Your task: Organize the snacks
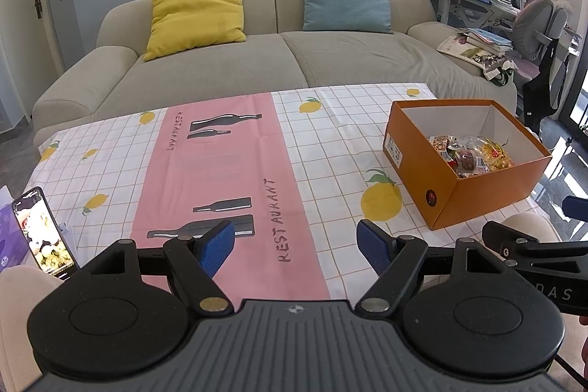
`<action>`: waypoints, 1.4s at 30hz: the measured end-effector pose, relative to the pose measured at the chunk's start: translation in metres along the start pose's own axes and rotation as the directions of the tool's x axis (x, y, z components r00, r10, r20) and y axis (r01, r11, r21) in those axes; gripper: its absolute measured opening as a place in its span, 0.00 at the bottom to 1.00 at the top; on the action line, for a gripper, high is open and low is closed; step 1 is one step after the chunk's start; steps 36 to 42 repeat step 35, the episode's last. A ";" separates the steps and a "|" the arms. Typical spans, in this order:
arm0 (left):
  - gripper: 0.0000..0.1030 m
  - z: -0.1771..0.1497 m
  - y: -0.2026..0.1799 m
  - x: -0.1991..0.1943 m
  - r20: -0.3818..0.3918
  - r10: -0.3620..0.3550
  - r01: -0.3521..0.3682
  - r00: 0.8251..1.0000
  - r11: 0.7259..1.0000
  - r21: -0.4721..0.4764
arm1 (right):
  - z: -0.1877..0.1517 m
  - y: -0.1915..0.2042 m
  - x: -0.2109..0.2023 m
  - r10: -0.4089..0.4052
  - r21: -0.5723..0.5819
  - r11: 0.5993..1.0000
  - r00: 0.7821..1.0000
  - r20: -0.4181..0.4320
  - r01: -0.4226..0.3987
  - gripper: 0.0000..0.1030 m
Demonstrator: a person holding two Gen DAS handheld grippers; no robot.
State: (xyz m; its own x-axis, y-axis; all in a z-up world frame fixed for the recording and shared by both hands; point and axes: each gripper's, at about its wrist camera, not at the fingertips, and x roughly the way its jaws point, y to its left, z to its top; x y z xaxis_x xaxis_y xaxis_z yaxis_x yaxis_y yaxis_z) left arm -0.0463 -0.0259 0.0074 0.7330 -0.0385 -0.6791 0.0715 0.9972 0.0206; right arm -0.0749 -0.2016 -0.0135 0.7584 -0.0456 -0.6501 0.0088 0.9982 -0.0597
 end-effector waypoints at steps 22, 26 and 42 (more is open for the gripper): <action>0.86 0.000 0.003 0.001 -0.005 0.004 -0.004 1.000 1.000 -0.003 | -0.003 0.000 0.001 0.001 -0.001 1.000 1.000 -0.007 -0.001 0.97; 0.86 -0.002 0.004 0.001 -0.006 0.007 -0.007 1.000 1.000 -0.010 | -0.005 0.000 0.003 0.002 0.001 1.000 1.000 -0.012 -0.002 0.97; 0.86 -0.003 0.004 -0.002 0.006 0.000 0.000 1.000 1.000 -0.026 | -0.003 0.000 0.005 0.005 0.002 1.000 1.000 -0.025 -0.004 0.97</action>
